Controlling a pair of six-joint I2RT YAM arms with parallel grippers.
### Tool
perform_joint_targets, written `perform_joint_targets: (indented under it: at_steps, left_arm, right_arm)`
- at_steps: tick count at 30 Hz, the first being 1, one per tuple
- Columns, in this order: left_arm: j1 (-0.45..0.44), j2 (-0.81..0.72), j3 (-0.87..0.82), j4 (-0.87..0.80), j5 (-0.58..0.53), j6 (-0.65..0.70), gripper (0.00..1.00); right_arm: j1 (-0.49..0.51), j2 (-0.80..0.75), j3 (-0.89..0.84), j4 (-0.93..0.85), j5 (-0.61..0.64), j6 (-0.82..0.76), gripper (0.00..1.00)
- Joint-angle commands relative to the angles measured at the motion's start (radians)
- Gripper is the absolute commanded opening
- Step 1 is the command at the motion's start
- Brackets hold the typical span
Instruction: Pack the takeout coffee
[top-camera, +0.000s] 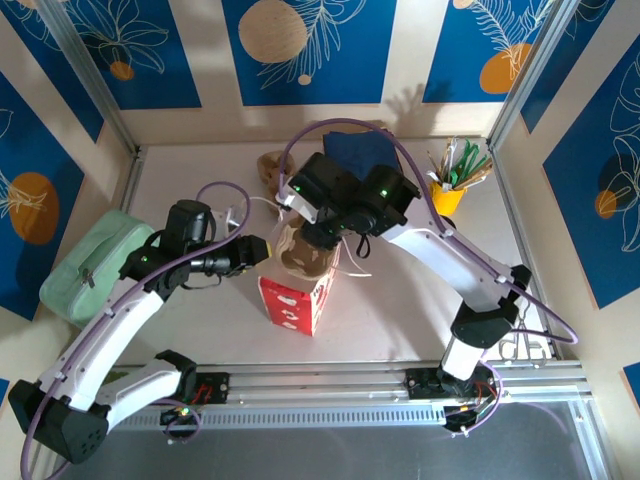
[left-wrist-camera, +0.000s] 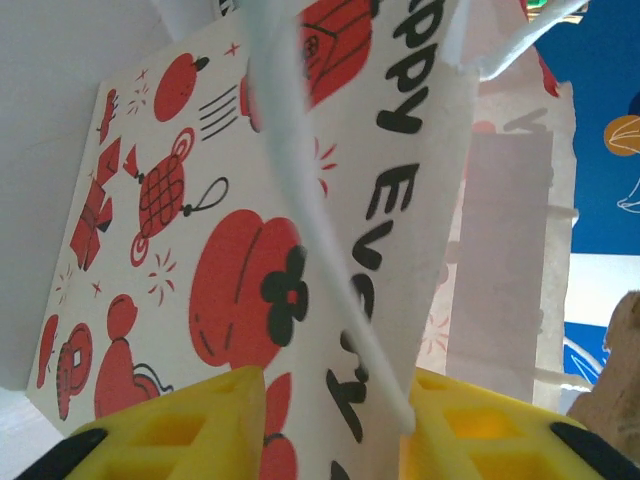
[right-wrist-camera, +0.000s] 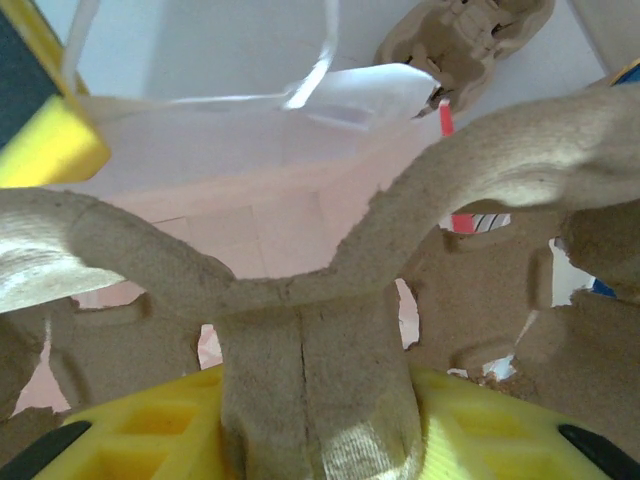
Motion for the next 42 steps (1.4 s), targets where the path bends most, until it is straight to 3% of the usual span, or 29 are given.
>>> perform_joint_targets:
  at_steps: [1,15,42]
  left_arm:
    - [-0.008,-0.025,0.043,-0.038,-0.012,0.026,0.4]
    - [-0.004,-0.146,0.089,-0.142,-0.183,0.071,0.48]
    - [0.006,-0.176,0.093,-0.16,-0.208,0.07,0.49]
  right_arm:
    - [-0.001,0.029,0.053,-0.017,0.032,-0.034,0.42]
    - [0.008,0.109,0.081,-0.052,0.139,-0.003,0.42]
    - [0.111,0.168,0.004,-0.07,0.176,0.087,0.42]
